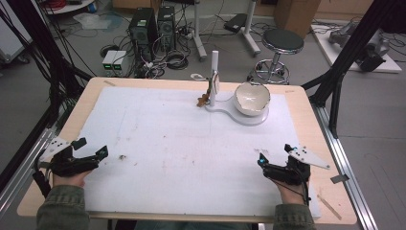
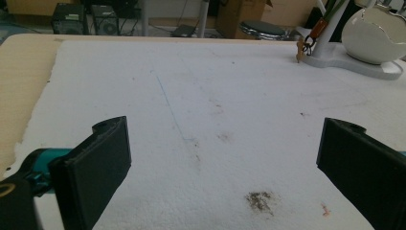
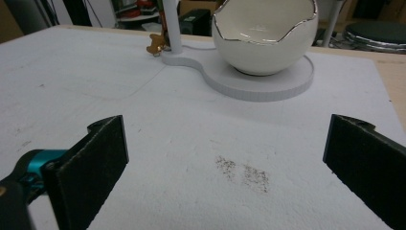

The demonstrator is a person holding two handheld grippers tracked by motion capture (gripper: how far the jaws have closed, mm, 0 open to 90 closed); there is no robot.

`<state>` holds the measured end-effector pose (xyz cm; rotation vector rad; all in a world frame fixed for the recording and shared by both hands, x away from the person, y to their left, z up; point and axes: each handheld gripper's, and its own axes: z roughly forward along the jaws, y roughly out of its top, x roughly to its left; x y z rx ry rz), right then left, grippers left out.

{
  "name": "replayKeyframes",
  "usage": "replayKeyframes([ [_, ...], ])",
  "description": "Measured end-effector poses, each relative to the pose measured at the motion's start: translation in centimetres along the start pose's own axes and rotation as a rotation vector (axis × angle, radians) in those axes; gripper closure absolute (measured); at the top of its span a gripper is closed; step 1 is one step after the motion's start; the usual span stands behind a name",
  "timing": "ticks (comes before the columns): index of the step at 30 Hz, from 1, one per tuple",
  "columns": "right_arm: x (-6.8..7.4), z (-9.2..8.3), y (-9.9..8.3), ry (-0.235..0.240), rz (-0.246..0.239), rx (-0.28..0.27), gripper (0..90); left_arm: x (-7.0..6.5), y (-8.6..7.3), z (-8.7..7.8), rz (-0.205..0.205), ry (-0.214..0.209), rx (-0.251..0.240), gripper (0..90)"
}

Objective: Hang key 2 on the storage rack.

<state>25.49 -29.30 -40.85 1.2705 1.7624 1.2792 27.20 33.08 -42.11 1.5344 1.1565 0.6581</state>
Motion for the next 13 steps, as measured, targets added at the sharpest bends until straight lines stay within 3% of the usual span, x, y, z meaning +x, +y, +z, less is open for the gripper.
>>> replayKeyframes([
  [4, -0.5, -0.9, -0.8, -0.008, 0.042, -0.05, 0.4, -0.1, 0.0, 0.0, 0.003, -0.002, 0.002, 5.0],
  [13, -0.3, -1.2, -0.5, 0.001, 0.026, -0.074, 0.4, 0.0, 0.0, 0.1, 0.004, -0.005, -0.004, 5.0],
])
